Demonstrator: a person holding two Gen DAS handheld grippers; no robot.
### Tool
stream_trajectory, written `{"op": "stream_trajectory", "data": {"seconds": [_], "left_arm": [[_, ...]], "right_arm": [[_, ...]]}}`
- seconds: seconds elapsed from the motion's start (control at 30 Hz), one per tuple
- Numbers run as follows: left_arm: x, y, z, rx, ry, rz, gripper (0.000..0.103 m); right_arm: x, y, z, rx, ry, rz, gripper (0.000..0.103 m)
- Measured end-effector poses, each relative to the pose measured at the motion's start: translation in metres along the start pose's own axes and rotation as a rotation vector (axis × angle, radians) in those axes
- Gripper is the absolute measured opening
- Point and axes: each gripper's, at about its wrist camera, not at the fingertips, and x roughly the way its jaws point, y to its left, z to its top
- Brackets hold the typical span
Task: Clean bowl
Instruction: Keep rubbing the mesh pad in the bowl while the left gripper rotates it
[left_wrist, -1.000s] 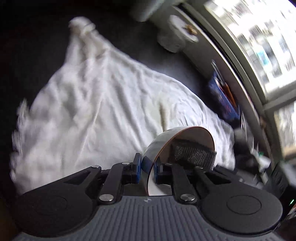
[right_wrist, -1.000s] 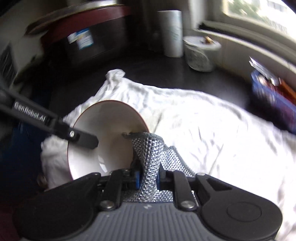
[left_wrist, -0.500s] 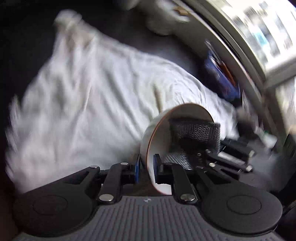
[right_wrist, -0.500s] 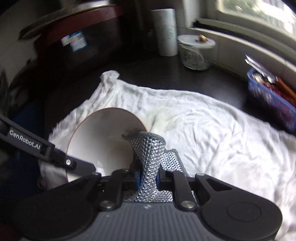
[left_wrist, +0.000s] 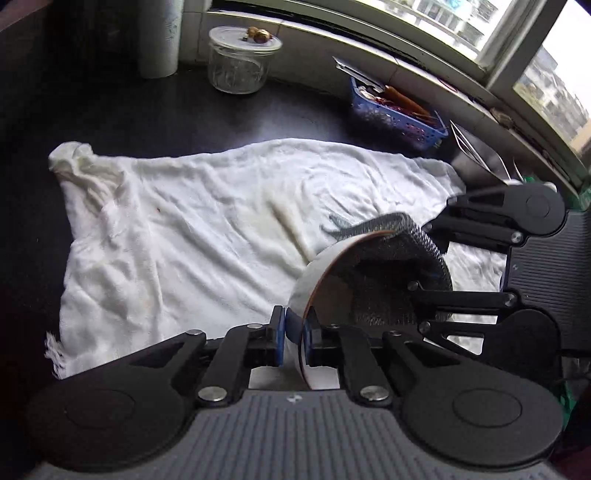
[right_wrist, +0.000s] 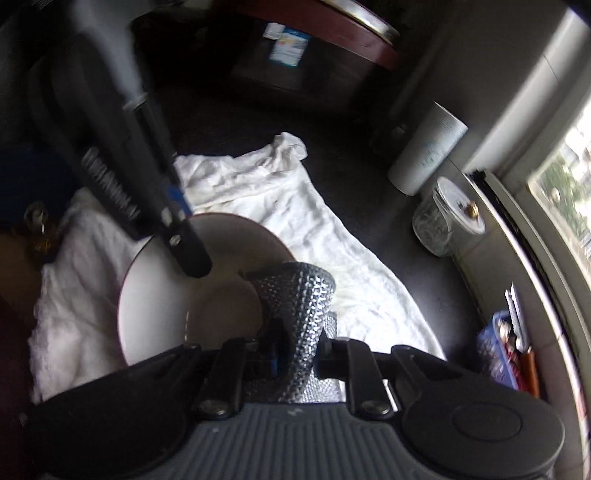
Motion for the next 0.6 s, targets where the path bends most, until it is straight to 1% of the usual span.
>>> {"op": "stream_trajectory", "data": {"seconds": [0.07, 0.1, 0.13, 0.17, 0.3, 0.37, 0.4, 0.43, 0.47, 0.53, 0.57, 0.6], "left_arm": [[0.000, 0.005, -0.003, -0.061, -0.005, -0.008, 0.009], [0.000, 0.011, -0.005, -0.108, -0.005, -0.019, 0.009], [0.000, 0.017, -0.008, -0.169, -0.004, -0.033, 0.009], [0.001, 0.023, -0.010, -0.221, -0.005, -0.046, 0.009], [0.004, 0.048, -0.026, -0.495, -0.014, -0.113, 0.011], [0.008, 0.062, -0.038, -0.662, -0.018, -0.163, 0.012], [0.011, 0.067, -0.043, -0.730, -0.010, -0.188, 0.012], [0.015, 0.073, -0.050, -0.810, 0.007, -0.222, 0.012], [0.019, 0.075, -0.055, -0.864, 0.023, -0.248, 0.012], [0.025, 0.072, -0.057, -0.877, 0.042, -0.267, 0.012], [0.025, 0.068, -0.055, -0.848, 0.042, -0.256, 0.012], [0.025, 0.063, -0.050, -0.787, 0.040, -0.239, 0.012]], "right_arm": [[0.002, -0.009, -0.004, 0.137, 0.003, 0.035, 0.015], [0.003, -0.013, -0.007, 0.204, 0.006, 0.050, 0.015], [0.005, -0.020, -0.013, 0.318, 0.010, 0.079, 0.014], [0.005, -0.023, -0.017, 0.390, 0.012, 0.097, 0.014], [0.009, -0.030, -0.033, 0.665, 0.010, 0.154, 0.015], [0.011, -0.033, -0.041, 0.812, 0.004, 0.186, 0.016], [0.011, -0.035, -0.041, 0.840, -0.001, 0.189, 0.016], [0.009, -0.036, -0.040, 0.836, -0.007, 0.184, 0.017], [0.008, -0.037, -0.038, 0.833, -0.013, 0.178, 0.017], [0.004, -0.039, -0.034, 0.814, -0.023, 0.167, 0.016], [0.003, -0.040, -0.030, 0.776, -0.023, 0.160, 0.015], [0.004, -0.040, -0.027, 0.722, -0.020, 0.145, 0.015]]}}
